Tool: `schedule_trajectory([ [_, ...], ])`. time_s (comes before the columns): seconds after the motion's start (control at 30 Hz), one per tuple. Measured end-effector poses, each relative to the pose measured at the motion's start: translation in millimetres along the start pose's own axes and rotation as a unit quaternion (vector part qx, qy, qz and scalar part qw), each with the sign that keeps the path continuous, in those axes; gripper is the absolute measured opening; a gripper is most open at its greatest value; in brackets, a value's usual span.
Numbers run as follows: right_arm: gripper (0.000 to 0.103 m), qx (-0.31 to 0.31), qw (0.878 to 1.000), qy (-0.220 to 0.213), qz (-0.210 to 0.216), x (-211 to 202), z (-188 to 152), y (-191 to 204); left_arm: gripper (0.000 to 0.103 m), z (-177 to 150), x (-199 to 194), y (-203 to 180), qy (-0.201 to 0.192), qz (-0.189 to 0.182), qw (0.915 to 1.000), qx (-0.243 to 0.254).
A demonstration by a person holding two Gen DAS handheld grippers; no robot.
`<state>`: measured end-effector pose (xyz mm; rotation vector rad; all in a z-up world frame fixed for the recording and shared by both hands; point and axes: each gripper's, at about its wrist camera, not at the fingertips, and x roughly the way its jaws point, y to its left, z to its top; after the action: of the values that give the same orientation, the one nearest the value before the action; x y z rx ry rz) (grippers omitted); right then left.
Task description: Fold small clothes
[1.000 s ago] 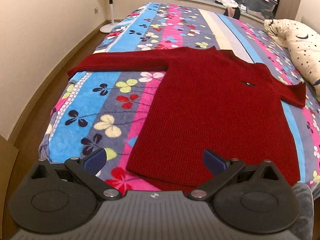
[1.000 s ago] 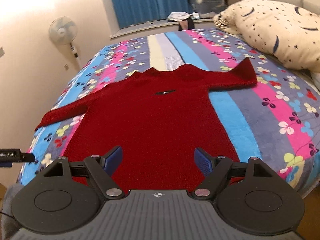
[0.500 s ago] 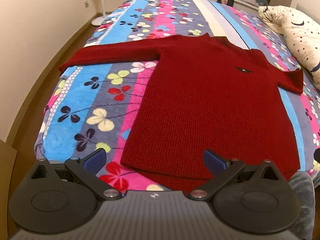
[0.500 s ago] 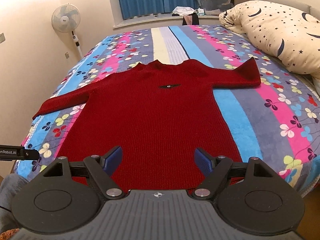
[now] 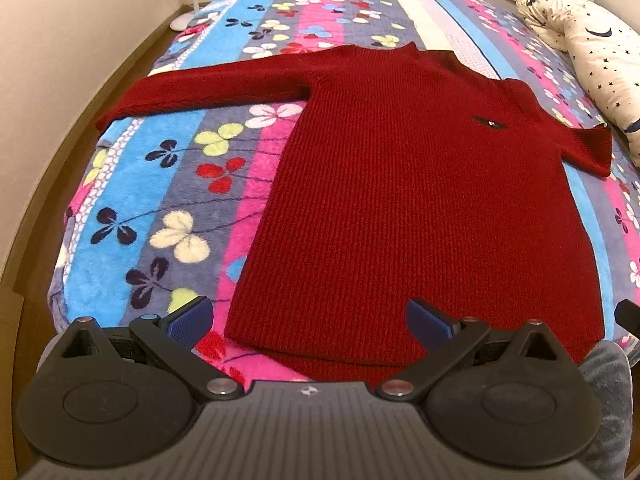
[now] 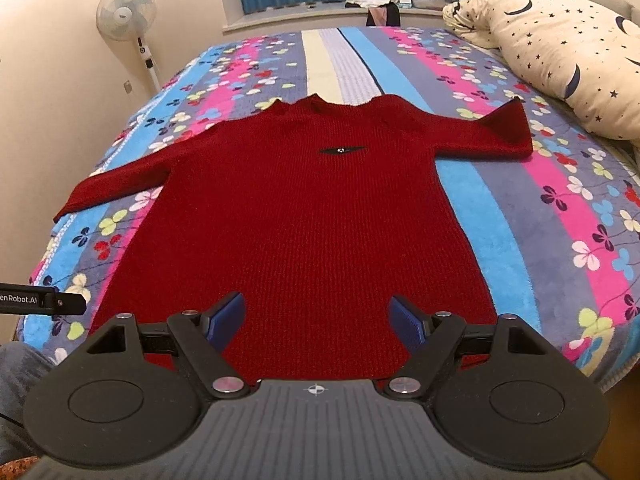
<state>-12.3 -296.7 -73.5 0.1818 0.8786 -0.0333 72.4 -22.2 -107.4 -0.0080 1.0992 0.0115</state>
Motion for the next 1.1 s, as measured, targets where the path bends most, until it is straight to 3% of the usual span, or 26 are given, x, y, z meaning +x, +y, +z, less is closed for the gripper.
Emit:
schedule_trajectory([
  [0.53,0.08,-0.006,0.999,0.047,-0.012,49,14,7,0.103,36,51,5,0.03,-0.002,0.9995,-0.006],
  [0.67,0.081,-0.006,0.998,0.061,-0.018,62,17,8,0.103,56,75,28,0.049,-0.051,0.9954,-0.064],
  [0.77,0.081,-0.011,0.997,0.073,-0.024,73,19,10,0.103,86,100,72,0.031,-0.062,0.985,-0.158],
  [0.9,0.081,-0.017,0.996,0.087,-0.031,83,21,12,0.103,140,132,140,-0.035,-0.014,0.9719,-0.232],
  [0.97,0.081,-0.021,0.995,0.094,-0.038,88,22,12,0.103,166,152,174,-0.049,-0.003,0.9633,-0.264],
  [1.03,0.08,-0.022,0.994,0.101,-0.045,93,24,12,0.103,187,177,211,-0.051,-0.024,0.947,-0.316],
  [1.1,0.08,-0.021,0.993,0.107,-0.05,99,25,13,0.103,199,204,244,-0.04,-0.048,0.922,-0.382],
])
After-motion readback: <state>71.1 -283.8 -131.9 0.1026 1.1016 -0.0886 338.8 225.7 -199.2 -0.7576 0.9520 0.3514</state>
